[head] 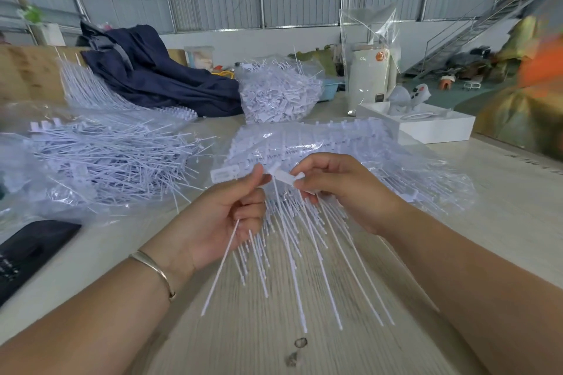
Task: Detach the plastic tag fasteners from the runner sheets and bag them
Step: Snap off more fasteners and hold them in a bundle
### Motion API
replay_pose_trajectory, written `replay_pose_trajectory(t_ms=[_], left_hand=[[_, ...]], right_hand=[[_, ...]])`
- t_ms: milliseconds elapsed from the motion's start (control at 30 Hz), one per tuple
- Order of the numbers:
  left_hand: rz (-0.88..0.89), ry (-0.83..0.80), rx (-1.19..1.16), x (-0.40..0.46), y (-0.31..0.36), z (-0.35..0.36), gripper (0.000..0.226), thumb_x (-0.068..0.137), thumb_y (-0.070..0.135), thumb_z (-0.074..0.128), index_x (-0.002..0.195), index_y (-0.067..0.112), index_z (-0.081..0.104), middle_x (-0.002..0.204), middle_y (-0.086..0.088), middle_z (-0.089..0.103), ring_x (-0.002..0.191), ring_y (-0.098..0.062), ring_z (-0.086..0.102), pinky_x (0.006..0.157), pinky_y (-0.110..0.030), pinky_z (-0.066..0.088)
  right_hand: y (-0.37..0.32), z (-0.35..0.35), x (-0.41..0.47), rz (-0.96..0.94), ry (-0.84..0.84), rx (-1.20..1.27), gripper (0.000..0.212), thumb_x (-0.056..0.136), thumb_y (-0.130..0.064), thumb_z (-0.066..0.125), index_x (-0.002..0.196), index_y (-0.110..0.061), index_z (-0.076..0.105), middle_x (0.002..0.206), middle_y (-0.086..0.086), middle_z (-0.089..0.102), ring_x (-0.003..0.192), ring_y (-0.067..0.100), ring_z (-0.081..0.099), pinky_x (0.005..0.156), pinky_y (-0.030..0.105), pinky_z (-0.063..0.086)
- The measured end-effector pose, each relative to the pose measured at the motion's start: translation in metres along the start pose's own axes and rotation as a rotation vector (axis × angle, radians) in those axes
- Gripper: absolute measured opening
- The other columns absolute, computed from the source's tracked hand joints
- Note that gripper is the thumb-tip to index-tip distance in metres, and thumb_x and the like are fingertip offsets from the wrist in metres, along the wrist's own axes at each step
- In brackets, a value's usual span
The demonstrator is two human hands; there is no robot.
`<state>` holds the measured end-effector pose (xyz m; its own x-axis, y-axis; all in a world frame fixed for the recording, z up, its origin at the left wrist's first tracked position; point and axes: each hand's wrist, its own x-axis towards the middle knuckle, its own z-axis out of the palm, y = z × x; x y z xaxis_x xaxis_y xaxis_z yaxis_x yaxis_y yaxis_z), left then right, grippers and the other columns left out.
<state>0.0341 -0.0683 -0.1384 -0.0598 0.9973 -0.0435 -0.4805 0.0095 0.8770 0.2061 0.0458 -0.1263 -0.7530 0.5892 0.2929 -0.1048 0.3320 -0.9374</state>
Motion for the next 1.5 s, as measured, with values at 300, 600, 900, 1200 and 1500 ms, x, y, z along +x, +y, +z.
replay_pose_trajectory(t_ms=[300,600,900,1200,1500], left_hand=[[-0.075,0.168,-0.008,0.004,-0.003,0.001,0.029,0.084,0.031,0.058,0.093,0.003,0.061,0.059,0.004,0.033,0.041,-0.003,0.026,0.035,-0.013,0.020],[0.088,0.168,0.327,-0.001,-0.004,0.005,0.016,0.062,0.028,0.081,0.067,0.017,0.070,0.064,0.005,0.014,0.048,-0.007,0.011,0.035,-0.016,0.016],[0.116,0.217,0.299,-0.001,0.002,-0.004,0.005,0.065,0.016,0.076,0.064,0.016,0.072,0.051,0.010,0.024,0.038,-0.002,0.016,0.031,-0.014,0.016],[-0.017,-0.045,0.011,-0.006,0.003,0.002,0.046,0.046,0.015,0.097,0.073,0.014,0.060,0.054,0.010,0.023,0.042,-0.003,0.013,0.031,-0.012,0.016],[-0.034,-0.187,-0.033,-0.009,-0.001,0.019,0.031,0.060,0.027,0.091,0.079,0.012,0.072,0.055,0.009,0.040,0.040,-0.003,0.022,0.037,-0.013,0.015]], right_hand=[[0.004,0.003,0.001,-0.075,0.062,-0.144,0.009,0.085,-0.011,0.072,0.088,-0.003,0.068,0.071,0.009,0.056,0.070,0.022,0.049,0.070,0.034,0.041],[0.007,0.005,0.000,-0.143,0.049,-0.380,0.014,0.082,-0.026,0.077,0.090,-0.014,0.076,0.076,0.008,0.065,0.061,0.006,0.050,0.063,0.019,0.040],[0.004,-0.003,0.002,-0.131,0.045,-0.461,0.014,0.086,-0.031,0.072,0.082,-0.018,0.073,0.068,0.006,0.051,0.058,0.008,0.042,0.059,0.022,0.033],[-0.003,0.002,-0.003,-0.061,-0.076,-0.189,0.032,0.070,-0.048,0.073,0.073,-0.016,0.072,0.065,0.000,0.062,0.063,0.009,0.056,0.070,0.024,0.047],[-0.010,0.012,-0.005,-0.038,-0.132,-0.079,0.034,0.083,-0.045,0.068,0.075,-0.012,0.064,0.064,0.005,0.057,0.065,0.020,0.049,0.074,0.029,0.041]])
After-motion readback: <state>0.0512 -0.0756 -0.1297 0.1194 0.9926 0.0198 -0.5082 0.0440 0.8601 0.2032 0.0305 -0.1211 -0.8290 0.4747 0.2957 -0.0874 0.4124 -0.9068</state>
